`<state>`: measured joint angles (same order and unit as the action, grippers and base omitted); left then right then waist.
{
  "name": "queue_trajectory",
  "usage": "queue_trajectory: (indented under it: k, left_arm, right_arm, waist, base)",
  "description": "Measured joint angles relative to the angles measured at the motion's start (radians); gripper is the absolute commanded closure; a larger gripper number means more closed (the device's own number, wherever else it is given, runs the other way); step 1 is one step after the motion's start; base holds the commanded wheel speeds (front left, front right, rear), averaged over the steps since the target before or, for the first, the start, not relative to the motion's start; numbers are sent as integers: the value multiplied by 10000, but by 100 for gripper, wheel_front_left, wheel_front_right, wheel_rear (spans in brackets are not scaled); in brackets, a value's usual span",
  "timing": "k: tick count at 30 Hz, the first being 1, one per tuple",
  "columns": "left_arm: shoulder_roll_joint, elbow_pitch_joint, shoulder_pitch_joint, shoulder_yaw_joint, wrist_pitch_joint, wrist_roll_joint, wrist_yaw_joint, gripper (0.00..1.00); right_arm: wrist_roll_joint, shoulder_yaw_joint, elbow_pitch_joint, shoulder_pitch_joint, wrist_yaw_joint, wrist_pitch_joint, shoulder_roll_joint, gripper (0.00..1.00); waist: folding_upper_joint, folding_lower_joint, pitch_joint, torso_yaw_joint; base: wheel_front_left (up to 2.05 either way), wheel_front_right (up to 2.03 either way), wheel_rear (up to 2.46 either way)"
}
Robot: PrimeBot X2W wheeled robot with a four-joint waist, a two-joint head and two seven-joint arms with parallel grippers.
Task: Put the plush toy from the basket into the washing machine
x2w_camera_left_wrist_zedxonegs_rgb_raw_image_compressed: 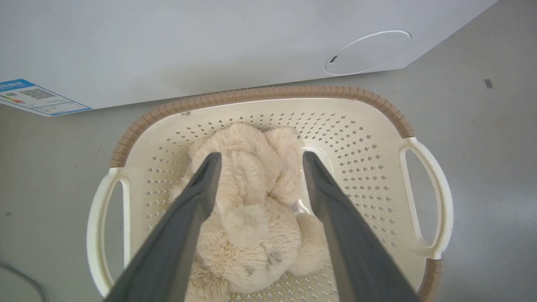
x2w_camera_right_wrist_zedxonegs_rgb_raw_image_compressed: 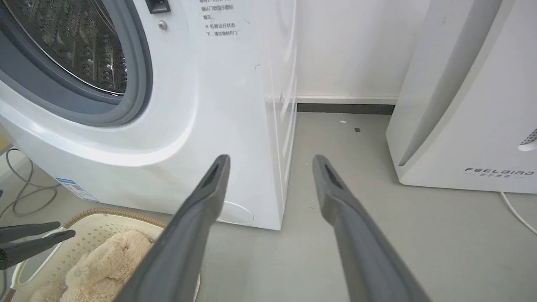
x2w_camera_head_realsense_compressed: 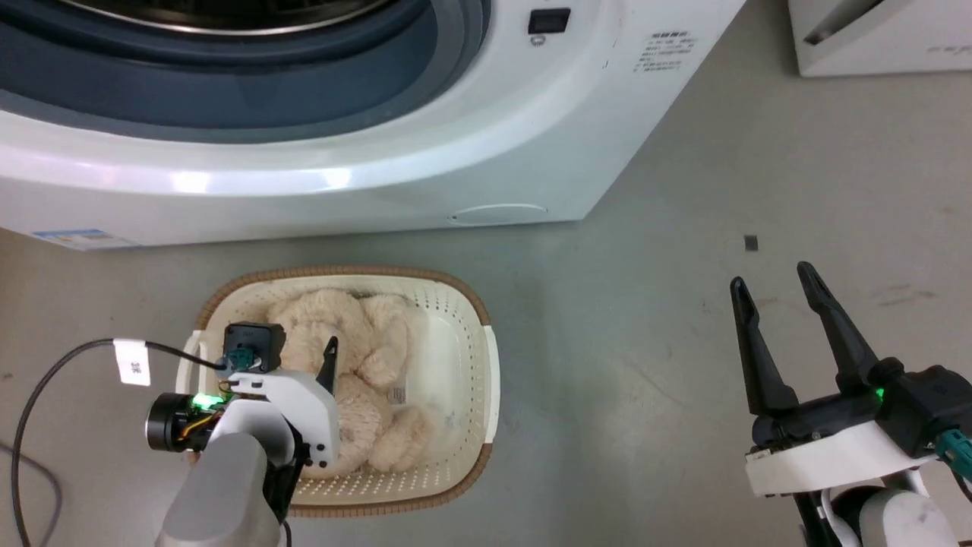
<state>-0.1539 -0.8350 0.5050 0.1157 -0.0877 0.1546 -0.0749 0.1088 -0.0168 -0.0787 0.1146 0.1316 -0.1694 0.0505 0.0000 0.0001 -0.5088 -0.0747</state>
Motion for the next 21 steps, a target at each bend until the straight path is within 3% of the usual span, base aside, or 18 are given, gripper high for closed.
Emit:
queue_trajectory:
  k: [21]
  left_arm:
    - [-614, -2266, 2266, 807, 648, 211, -38, 0]
  right_arm:
    - [157, -102, -343, 322, 0, -422, 0, 0]
  waist:
    - [0, 0, -2066, -165]
  base:
    - [0, 0, 0]
